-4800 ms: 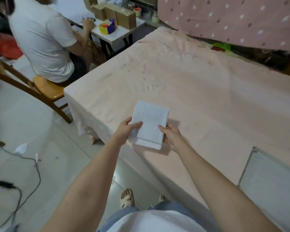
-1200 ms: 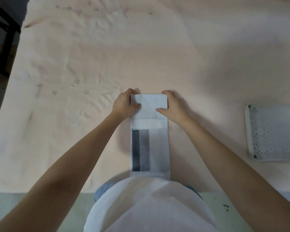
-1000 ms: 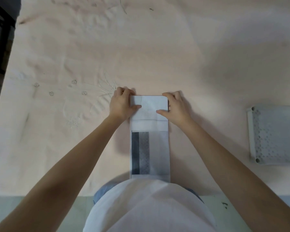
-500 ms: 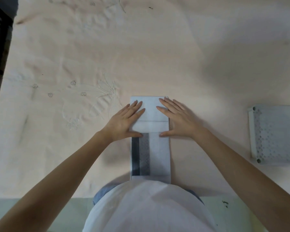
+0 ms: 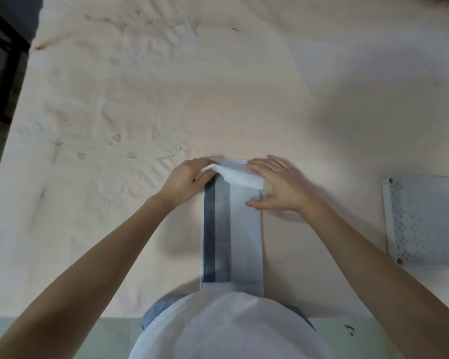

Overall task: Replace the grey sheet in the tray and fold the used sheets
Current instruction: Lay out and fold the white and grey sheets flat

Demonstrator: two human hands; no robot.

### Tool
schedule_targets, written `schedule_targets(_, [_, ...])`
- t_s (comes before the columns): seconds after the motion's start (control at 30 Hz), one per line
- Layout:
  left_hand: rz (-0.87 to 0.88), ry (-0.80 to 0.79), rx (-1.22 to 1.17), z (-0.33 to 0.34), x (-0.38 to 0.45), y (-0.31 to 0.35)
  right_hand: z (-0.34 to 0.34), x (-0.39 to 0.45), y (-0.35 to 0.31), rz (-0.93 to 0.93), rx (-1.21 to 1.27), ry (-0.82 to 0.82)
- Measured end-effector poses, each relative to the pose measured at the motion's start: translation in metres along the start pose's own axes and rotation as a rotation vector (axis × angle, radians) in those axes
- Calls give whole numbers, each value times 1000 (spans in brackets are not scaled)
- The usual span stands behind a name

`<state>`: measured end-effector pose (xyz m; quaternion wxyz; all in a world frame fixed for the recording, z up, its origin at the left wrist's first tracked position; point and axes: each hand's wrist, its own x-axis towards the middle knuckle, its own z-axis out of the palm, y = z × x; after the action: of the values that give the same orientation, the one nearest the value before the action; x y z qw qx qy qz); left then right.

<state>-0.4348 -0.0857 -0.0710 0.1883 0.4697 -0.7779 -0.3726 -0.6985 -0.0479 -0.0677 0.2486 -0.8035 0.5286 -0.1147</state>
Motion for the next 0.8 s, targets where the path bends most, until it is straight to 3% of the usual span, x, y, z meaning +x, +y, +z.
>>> schedule_targets(0.13, [-234,42,-375,-11,26,5,1,28,-6,384,271,346])
schedule_targets(0.2, [-274,32,-427,-11,39,4,1,49,-5,548,418,402])
schedule_targets(0.27, [-333,62,-325,-8,54,0,0,67,-1,647,496,374])
schedule_targets(0.37, [-431,187,-173,-5,71,-8,-2,78,4,653,392,391])
schedule_targets(0.5, [-490,152,-13,0,83,-13,-2,84,7,648,285,428])
schedule_targets(0.67, [-572,213,-6,5,85,-17,0,82,14,772,108,411])
schedule_targets(0.8, [-649,118,225,0,88,-14,3,80,10,769,-24,386])
